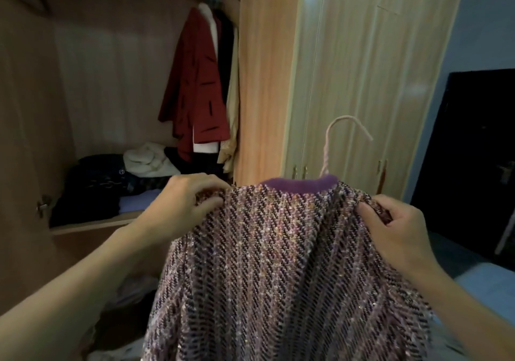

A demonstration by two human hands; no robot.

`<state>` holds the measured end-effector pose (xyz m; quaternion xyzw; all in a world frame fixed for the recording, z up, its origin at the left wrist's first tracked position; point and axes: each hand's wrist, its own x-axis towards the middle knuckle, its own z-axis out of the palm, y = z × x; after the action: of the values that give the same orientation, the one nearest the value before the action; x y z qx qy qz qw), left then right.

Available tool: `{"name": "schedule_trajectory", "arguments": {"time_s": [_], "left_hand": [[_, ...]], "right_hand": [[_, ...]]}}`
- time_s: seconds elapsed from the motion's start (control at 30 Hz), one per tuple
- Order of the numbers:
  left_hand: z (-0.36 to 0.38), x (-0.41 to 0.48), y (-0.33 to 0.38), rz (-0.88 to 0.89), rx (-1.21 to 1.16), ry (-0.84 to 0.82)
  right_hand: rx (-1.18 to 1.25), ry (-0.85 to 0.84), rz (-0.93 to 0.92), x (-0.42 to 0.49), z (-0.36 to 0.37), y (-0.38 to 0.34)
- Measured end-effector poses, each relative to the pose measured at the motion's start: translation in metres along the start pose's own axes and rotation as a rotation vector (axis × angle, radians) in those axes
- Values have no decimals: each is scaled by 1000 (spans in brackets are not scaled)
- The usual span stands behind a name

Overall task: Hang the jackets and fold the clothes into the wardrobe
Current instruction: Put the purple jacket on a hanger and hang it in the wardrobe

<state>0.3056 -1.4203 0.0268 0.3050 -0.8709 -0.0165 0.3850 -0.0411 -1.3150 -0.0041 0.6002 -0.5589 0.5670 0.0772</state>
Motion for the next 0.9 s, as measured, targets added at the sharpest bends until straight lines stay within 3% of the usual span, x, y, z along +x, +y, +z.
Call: {"name": "schedule_trajectory", "arguments": {"time_s": [0.17,0.5,0.73,0.9], "left_hand": [[-2,-4,-19,4,35,84],[17,15,-57,-4,198,135],[-11,38,-91,-58,346,359],[-22,35,-116,-111,425,392]], "right_hand": [[67,-48,17,9,27,-4],[161,-170,-120,59,103,10],[167,-465,-253,135,139,42],[189,-645,-309,161,180,39]]}}
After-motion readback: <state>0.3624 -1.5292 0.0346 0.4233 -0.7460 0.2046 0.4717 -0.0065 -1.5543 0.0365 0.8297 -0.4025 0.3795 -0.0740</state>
